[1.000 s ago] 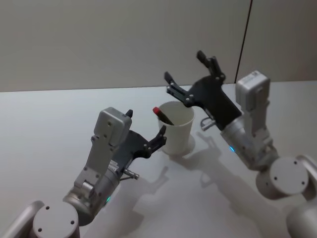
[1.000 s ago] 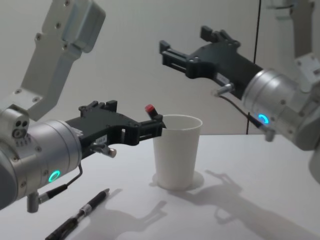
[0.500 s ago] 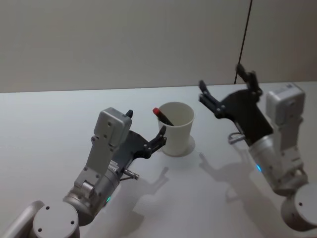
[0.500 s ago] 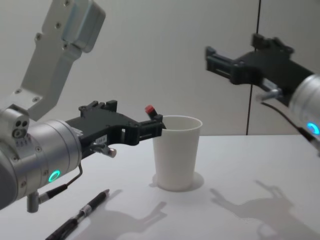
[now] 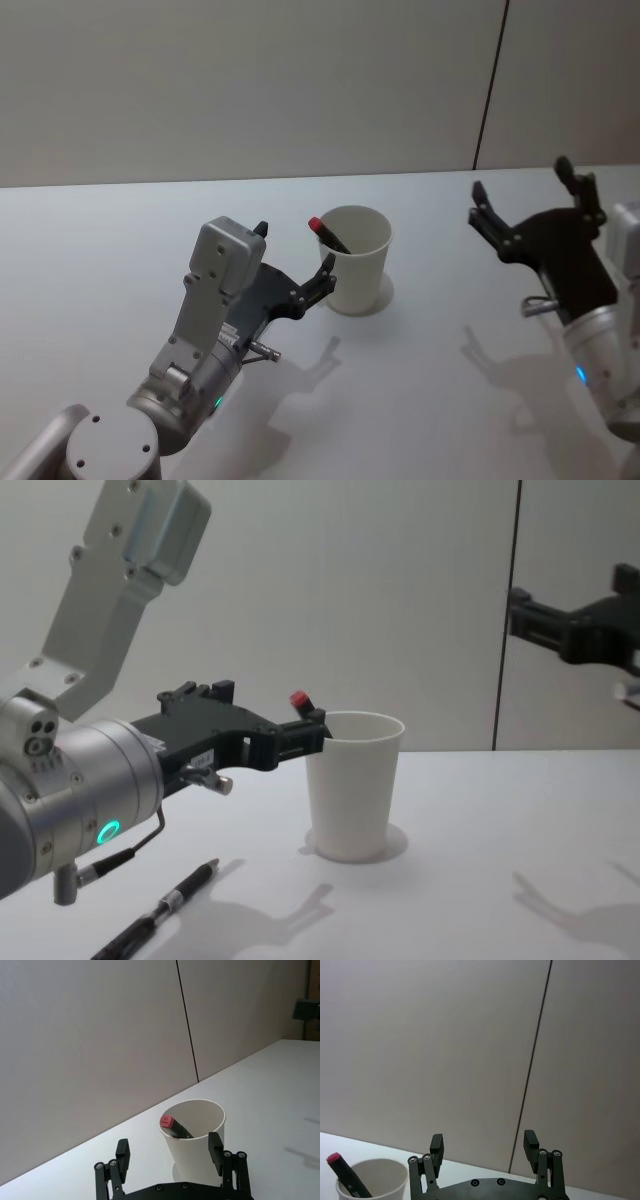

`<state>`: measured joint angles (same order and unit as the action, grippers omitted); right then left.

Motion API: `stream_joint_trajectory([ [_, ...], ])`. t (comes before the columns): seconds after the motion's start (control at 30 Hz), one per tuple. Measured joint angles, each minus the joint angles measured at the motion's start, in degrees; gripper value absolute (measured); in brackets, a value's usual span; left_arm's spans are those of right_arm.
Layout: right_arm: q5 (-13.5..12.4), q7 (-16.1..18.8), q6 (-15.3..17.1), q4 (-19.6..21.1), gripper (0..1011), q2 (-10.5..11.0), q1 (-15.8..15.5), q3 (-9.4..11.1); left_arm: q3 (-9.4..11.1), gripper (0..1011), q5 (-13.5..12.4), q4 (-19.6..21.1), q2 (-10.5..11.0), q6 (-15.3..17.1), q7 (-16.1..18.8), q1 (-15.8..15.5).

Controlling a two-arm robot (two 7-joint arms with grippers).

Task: Place the pen into the pen holder.

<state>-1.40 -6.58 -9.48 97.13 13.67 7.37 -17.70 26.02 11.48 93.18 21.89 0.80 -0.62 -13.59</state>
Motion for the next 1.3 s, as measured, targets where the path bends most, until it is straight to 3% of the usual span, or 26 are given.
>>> stream_joint_trajectory([
  [0.37, -0.8, -3.3, 2.3, 4.4, 1002, 2.2, -3.8, 1.0, 0.0, 1000, 0.0, 0.0, 0.0, 0.0, 0.0, 0.0],
  [1.3, -1.2, -5.2, 3.6, 6.9, 1002, 3.4, -6.0, 1.5, -0.1, 1000, 0.0, 0.0, 0.0, 0.2, 0.0, 0.0],
])
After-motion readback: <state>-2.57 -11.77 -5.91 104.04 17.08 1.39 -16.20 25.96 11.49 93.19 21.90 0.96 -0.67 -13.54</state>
